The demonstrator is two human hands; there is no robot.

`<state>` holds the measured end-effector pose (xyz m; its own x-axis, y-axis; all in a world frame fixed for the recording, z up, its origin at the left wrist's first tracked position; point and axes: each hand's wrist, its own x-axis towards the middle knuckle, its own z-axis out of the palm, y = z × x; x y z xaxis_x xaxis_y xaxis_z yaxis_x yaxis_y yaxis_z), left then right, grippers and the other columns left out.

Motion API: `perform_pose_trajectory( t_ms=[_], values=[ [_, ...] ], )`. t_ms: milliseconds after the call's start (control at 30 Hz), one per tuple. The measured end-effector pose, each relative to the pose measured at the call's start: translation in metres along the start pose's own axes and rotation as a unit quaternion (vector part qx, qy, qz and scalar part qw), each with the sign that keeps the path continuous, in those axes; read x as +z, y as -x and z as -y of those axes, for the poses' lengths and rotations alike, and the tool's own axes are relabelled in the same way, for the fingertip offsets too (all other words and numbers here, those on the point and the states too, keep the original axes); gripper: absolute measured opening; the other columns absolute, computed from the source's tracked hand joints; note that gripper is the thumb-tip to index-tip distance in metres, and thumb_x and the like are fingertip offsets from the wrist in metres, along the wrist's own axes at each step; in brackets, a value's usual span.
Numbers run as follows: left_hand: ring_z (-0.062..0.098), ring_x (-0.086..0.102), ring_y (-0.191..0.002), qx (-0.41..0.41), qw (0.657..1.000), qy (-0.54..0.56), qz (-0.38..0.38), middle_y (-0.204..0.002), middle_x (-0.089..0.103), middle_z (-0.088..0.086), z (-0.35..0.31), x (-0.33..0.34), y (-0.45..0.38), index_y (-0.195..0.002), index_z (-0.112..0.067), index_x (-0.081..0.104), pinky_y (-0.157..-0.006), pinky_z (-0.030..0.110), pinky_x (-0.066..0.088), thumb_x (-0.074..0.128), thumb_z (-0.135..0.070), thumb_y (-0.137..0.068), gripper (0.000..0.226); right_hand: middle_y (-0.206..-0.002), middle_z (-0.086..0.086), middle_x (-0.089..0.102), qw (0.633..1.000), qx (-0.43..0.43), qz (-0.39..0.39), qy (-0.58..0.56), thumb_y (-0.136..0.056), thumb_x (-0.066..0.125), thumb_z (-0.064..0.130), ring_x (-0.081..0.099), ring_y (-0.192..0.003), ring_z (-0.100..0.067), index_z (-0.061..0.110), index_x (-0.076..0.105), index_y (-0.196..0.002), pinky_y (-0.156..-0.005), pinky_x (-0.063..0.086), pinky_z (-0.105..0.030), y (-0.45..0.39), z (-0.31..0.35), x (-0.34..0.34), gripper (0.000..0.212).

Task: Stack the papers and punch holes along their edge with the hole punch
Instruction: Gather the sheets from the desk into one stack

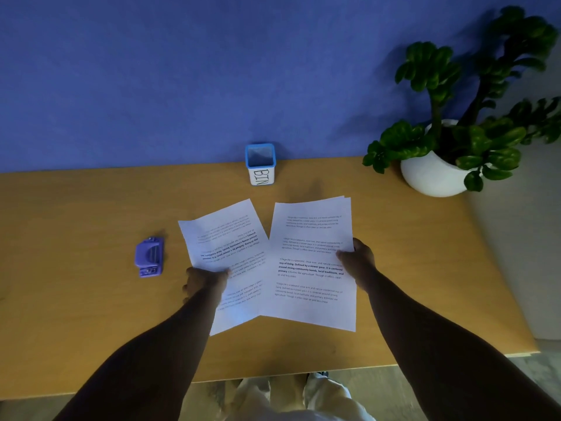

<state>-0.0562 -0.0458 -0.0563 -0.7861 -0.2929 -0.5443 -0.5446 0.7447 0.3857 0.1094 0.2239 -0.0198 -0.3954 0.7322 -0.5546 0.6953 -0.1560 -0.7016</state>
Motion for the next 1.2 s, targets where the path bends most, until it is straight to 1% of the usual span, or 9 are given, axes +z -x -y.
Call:
perform_pose_trajectory(
  t_ms=[100, 200, 367, 467, 533, 633, 833, 1000, 1200],
  values=[
    [0.040, 0.051, -0.128, 0.047, 0.999, 0.009, -0.016, -0.139, 0.057, 0.015, 0.001, -0.007, -0.005, -0.135, -0.009, 0.051, -0.112, 0.054, 0.033, 0.058, -0.039, -0.092, 0.053, -0.100, -0.001, 0.068, 1.000, 0.003, -0.006, 0.004, -0.085, 0.053, 0.006, 0.064, -0.089, -0.025, 0.020, 0.066, -0.110, -0.071, 0.053, -0.030, -0.001, 0.003, -0.003, 0.031],
    [0.037, 0.055, -0.120, 0.097, 0.995, -0.017, -0.034, -0.132, 0.062, 0.011, -0.001, -0.022, -0.010, -0.127, -0.020, 0.056, -0.106, 0.050, 0.032, 0.044, -0.030, -0.098, 0.033, -0.099, -0.002, 0.068, 1.000, 0.008, 0.001, 0.011, -0.082, 0.045, 0.003, 0.063, -0.085, -0.025, 0.020, 0.066, -0.111, -0.061, 0.047, -0.024, 0.000, 0.009, -0.005, 0.039],
    [0.036, 0.058, -0.111, 0.164, 0.983, -0.040, -0.067, -0.119, 0.065, 0.012, -0.006, -0.056, -0.023, -0.124, -0.020, 0.054, -0.096, 0.047, 0.036, 0.041, -0.014, -0.098, 0.030, -0.098, -0.002, 0.067, 1.000, 0.006, 0.007, 0.020, -0.080, 0.041, 0.002, 0.062, -0.082, -0.022, 0.019, 0.066, -0.115, -0.056, 0.046, -0.022, 0.003, 0.018, -0.006, 0.046],
    [0.037, 0.055, -0.111, 0.202, 0.972, -0.081, -0.094, -0.113, 0.065, 0.016, -0.014, -0.078, -0.030, -0.119, -0.018, 0.055, -0.098, 0.049, 0.035, 0.038, -0.014, -0.098, 0.027, -0.103, -0.007, 0.069, 1.000, -0.003, 0.008, 0.017, -0.079, 0.043, 0.001, 0.064, -0.091, -0.029, 0.018, 0.067, -0.115, -0.070, 0.051, -0.029, 0.005, 0.024, -0.006, 0.046],
    [0.036, 0.052, -0.116, 0.253, 0.953, -0.129, -0.107, -0.117, 0.063, 0.017, -0.022, -0.092, -0.032, -0.121, -0.016, 0.055, -0.097, 0.049, 0.036, 0.038, -0.013, -0.098, 0.029, -0.105, -0.008, 0.069, 1.000, -0.013, 0.010, 0.016, -0.079, 0.044, 0.002, 0.064, -0.094, -0.031, 0.018, 0.067, -0.115, -0.074, 0.051, -0.031, 0.007, 0.029, -0.007, 0.046],
    [0.033, 0.048, -0.123, 0.340, 0.918, -0.173, -0.113, -0.125, 0.061, 0.012, -0.036, -0.110, -0.029, -0.129, -0.015, 0.054, -0.108, 0.050, 0.029, 0.040, -0.011, -0.097, 0.034, -0.102, -0.006, 0.070, 0.999, -0.034, 0.025, 0.010, -0.080, 0.046, 0.004, 0.065, -0.090, -0.028, 0.019, 0.068, -0.112, -0.070, 0.051, -0.029, 0.012, 0.037, -0.006, 0.042],
    [0.026, 0.042, -0.132, 0.531, 0.796, -0.276, -0.088, -0.122, 0.063, 0.005, -0.084, -0.119, -0.005, -0.124, -0.015, 0.060, -0.118, 0.060, 0.007, 0.050, 0.000, -0.087, 0.042, -0.093, -0.001, 0.070, 0.995, -0.080, 0.054, -0.009, -0.085, 0.057, 0.012, 0.064, -0.073, -0.014, 0.018, 0.071, -0.107, -0.053, 0.047, -0.019, 0.022, 0.055, -0.003, 0.026],
    [0.022, 0.040, -0.135, 0.646, 0.667, -0.361, -0.087, -0.121, 0.062, -0.002, -0.127, -0.101, 0.032, -0.122, -0.020, 0.060, -0.116, 0.067, -0.001, 0.052, 0.002, -0.075, 0.053, -0.102, -0.008, 0.072, 0.990, -0.080, 0.096, -0.060, -0.088, 0.060, 0.010, 0.069, -0.092, -0.029, 0.017, 0.071, -0.106, -0.081, 0.059, -0.040, 0.027, 0.065, 0.000, 0.022],
    [0.028, 0.044, -0.134, 0.757, 0.516, -0.390, -0.097, -0.115, 0.067, -0.003, -0.160, -0.070, 0.077, -0.114, -0.024, 0.066, -0.112, 0.073, -0.007, 0.064, -0.002, -0.078, 0.042, -0.109, -0.009, 0.072, 0.979, -0.050, 0.170, -0.097, -0.090, 0.064, 0.008, 0.069, -0.098, -0.032, 0.012, 0.069, -0.115, -0.086, 0.058, -0.044, 0.034, 0.073, 0.004, 0.026]
  ],
)
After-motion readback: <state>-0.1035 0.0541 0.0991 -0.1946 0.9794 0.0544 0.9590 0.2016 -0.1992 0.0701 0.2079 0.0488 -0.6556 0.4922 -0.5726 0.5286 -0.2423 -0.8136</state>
